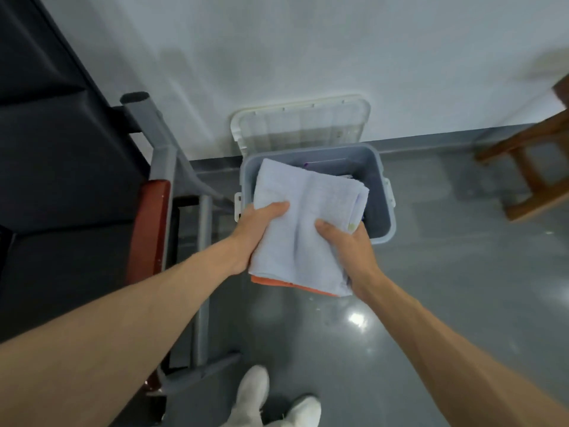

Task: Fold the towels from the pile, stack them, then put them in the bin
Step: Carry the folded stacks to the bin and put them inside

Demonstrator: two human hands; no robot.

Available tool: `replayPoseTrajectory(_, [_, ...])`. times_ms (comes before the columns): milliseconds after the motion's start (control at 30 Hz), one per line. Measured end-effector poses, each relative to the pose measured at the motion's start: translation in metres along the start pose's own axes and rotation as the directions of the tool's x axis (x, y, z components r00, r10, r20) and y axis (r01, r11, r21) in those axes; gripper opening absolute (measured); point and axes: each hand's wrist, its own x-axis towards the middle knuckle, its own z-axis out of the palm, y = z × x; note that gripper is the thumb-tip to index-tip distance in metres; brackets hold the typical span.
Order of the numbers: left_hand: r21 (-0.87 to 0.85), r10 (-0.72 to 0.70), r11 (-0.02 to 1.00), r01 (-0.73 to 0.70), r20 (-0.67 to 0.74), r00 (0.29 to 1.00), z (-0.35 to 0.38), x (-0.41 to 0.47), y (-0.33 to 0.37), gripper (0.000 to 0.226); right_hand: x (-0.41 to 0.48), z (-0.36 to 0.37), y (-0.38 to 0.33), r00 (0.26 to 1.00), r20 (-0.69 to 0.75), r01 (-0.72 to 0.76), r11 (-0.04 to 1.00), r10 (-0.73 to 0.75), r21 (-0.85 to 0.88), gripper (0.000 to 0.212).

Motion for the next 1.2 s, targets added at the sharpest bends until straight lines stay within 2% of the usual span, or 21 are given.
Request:
replayPoseTrajectory(133, [0.002, -0.038, 0.999, 0.038, 0.0, 0.999, 0.01, 0.027, 0.004, 0.022, 0.032, -0.011, -0.009, 0.999, 0.035, -0.037, 0.998, 0.039, -0.043, 0.036])
replayPoseTrajectory(300, [0.019, -0.078, 0.997, 0.08, -0.061, 0.995, 0.004, 0.085, 0.024, 0.031, 0.099, 0.008, -0.016, 0.992, -0.007, -0.123, 0.981, 0.124, -0.153, 0.074])
replayPoseTrajectory(433, [0.002, -0.146, 0.989, 0.146, -0.069, 0.987, -0.001, 0.142, 0.049, 0.025, 0.164, 0.027, -0.023, 0.976, -0.021, -0.219, 0.962, 0.219, -0.162, 0.073])
replayPoseTrajectory(567, [0.01, -0.172, 0.985, 0.173, -0.069, 0.983, -0.011, 0.187, 0.069, 0.033, 0.213, 0.038, -0.029, 0.951, -0.02, -0.308, 0.939, 0.308, -0.154, 0.071])
replayPoseTrajectory(700, [0.01, -0.189, 0.982, 0.19, -0.053, 0.981, -0.008, 0.228, 0.085, 0.014, 0.257, 0.037, -0.032, 0.933, -0.015, -0.356, 0.921, 0.358, -0.158, 0.076])
replayPoseTrajectory(800, [0.019, -0.209, 0.977, 0.21, -0.048, 0.977, 0.009, 0.256, 0.084, 0.01, 0.288, 0.021, -0.03, 0.928, -0.028, -0.37, 0.912, 0.371, -0.175, 0.069])
replayPoseTrajectory(1000, [0.025, -0.288, 0.956, 0.291, -0.072, 0.955, 0.06, 0.31, 0.063, 0.015, 0.343, -0.037, -0.012, 0.911, -0.028, -0.408, 0.891, 0.411, -0.198, 0.031])
replayPoseTrajectory(1133, [0.023, -0.308, 0.95, 0.312, -0.114, 0.945, 0.097, 0.346, 0.043, 0.01, 0.381, -0.07, 0.012, 0.912, -0.037, -0.407, 0.891, 0.408, -0.202, 0.053])
replayPoseTrajectory(1200, [0.041, -0.325, 0.942, 0.334, -0.142, 0.935, 0.112, 0.368, 0.026, 0.011, 0.398, -0.083, 0.032, 0.911, -0.043, -0.409, 0.886, 0.41, -0.218, 0.054])
